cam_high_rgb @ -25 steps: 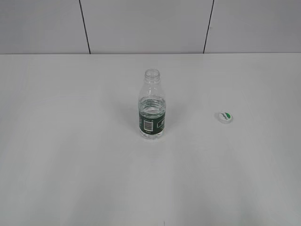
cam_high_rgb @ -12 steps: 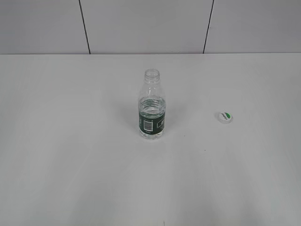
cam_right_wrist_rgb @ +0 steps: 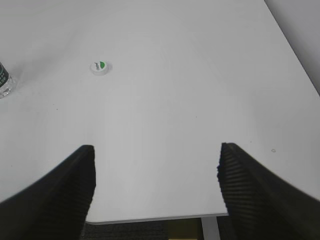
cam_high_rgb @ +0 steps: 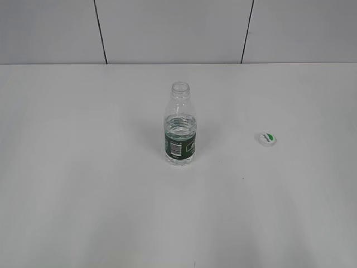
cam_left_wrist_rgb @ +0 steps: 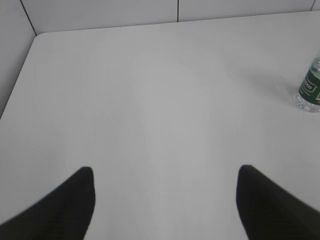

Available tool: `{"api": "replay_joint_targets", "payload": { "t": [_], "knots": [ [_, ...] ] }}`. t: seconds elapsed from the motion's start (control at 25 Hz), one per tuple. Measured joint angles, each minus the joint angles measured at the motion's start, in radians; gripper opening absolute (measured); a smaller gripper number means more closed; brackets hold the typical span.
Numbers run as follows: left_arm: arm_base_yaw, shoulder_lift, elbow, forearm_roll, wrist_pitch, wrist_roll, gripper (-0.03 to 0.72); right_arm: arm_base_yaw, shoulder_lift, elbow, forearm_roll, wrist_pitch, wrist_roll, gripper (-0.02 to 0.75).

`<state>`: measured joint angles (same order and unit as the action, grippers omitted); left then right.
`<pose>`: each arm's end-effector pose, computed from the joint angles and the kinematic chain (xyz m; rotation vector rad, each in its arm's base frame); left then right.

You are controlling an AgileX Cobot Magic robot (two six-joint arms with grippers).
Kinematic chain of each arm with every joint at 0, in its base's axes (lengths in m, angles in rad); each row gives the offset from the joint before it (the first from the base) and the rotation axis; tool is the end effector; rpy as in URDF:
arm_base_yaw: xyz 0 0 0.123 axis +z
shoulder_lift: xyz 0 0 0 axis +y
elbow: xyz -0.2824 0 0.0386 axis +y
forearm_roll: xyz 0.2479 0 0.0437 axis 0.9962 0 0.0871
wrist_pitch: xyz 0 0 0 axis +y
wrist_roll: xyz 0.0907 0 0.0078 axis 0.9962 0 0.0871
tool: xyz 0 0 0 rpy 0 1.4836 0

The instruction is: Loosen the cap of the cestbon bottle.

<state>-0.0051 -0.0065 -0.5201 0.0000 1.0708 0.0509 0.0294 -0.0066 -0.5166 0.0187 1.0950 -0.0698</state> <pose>-0.0087 0.0000 0.2819 0.0568 2.0271 0.0289 -0.0093 0.0012 0.2789 -0.1034 2.0527 -0.0027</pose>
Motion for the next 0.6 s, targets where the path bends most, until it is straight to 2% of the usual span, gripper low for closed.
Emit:
{"api": "replay_joint_targets", "payload": {
  "t": [0.6],
  "knots": [
    [0.0,0.0,0.0,0.0,0.0,0.0,0.526,0.0,0.0,0.0,0.0,0.0,0.0,0.581]
  ]
}}
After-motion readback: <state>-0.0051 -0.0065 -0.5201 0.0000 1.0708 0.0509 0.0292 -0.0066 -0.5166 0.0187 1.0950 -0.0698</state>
